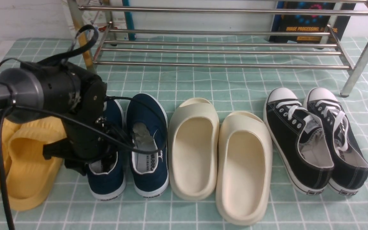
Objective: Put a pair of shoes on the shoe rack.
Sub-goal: Use the left arm to grab the shoe closest to it, then use the left arm to put a shoe into the shoe rack
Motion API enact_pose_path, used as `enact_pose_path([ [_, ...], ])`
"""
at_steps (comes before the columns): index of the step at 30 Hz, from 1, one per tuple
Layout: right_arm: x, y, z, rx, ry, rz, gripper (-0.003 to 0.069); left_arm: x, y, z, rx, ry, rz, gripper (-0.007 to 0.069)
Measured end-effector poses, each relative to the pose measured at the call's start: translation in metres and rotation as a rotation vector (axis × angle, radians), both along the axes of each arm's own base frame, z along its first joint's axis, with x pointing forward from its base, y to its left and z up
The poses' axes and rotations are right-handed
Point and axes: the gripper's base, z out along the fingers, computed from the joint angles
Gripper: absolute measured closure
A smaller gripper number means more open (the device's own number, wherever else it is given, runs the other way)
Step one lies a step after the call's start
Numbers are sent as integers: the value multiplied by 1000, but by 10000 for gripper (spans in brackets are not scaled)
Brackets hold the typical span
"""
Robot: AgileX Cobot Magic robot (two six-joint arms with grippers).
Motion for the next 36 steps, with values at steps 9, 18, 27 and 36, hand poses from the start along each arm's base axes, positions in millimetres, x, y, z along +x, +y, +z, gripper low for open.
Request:
enact_pose_path([
  [9,0,0,0,2,0,-1,419,-10,4,24,3,-30,-22,613],
  [18,0,0,0,2,0,-1,419,-41,12,102,-71,-223,-117,613],
  [27,0,0,0,2,0,-1,419,14,5,123,-119,-269,-109,613],
  [36,0,0,0,11,-1,-3,419,93,18,112,-157,-300,-69,613],
])
